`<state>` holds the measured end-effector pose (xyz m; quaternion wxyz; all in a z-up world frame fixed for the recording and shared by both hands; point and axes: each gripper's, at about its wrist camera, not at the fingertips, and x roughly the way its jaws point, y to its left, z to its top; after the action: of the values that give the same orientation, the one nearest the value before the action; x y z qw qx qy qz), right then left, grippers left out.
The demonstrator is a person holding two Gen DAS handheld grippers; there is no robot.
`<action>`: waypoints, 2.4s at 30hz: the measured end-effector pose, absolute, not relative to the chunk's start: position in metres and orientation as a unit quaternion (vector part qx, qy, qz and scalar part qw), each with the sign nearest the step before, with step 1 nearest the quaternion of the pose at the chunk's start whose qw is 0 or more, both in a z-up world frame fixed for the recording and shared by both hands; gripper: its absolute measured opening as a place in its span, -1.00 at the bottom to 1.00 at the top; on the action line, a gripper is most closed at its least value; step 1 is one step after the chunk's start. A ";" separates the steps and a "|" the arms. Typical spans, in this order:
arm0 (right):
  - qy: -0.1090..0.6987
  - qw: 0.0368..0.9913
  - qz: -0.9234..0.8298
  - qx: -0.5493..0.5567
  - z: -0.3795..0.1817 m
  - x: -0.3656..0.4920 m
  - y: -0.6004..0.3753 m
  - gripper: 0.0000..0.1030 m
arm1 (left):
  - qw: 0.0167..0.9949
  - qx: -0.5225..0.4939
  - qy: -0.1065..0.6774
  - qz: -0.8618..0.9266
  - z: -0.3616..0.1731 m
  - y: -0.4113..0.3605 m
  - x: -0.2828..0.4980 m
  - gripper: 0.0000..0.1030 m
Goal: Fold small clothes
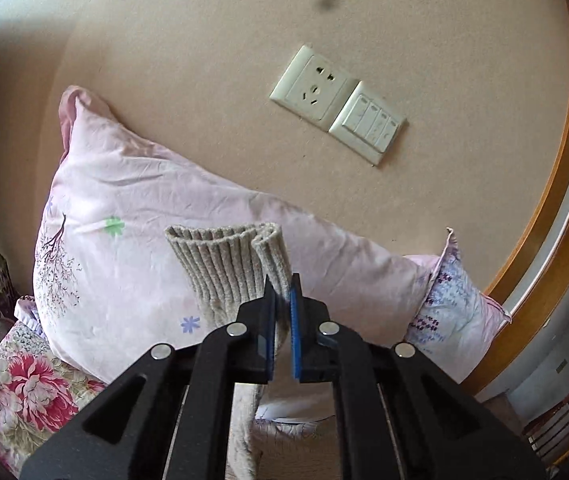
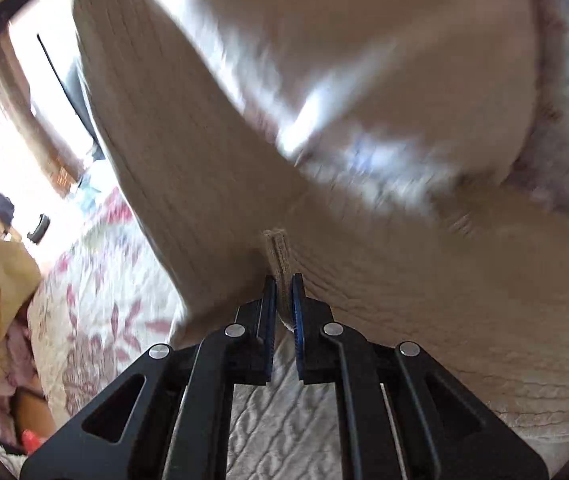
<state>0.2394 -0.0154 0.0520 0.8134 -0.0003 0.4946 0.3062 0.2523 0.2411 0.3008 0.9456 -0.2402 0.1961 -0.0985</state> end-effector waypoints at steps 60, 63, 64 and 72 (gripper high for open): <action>0.540 0.811 0.055 0.217 0.038 0.206 -0.345 -0.44 | 0.873 -0.044 0.469 -0.125 0.053 0.035 0.137 0.78; 0.537 0.813 0.066 0.215 0.036 0.203 -0.342 -0.82 | 0.867 -0.065 0.484 -0.101 0.044 0.050 0.130 0.78; 0.528 0.821 0.065 0.204 0.040 0.201 -0.339 -0.83 | 0.866 -0.069 0.486 -0.097 0.042 0.052 0.129 0.78; 0.438 0.885 0.022 0.155 0.097 0.212 -0.342 -0.85 | 0.869 -0.054 0.482 -0.096 0.039 0.050 0.118 0.78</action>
<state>0.2118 -0.3421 0.0970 0.8850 0.1552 0.4384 0.0222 0.1182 0.0505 0.0387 0.8690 -0.0542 0.4824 -0.0958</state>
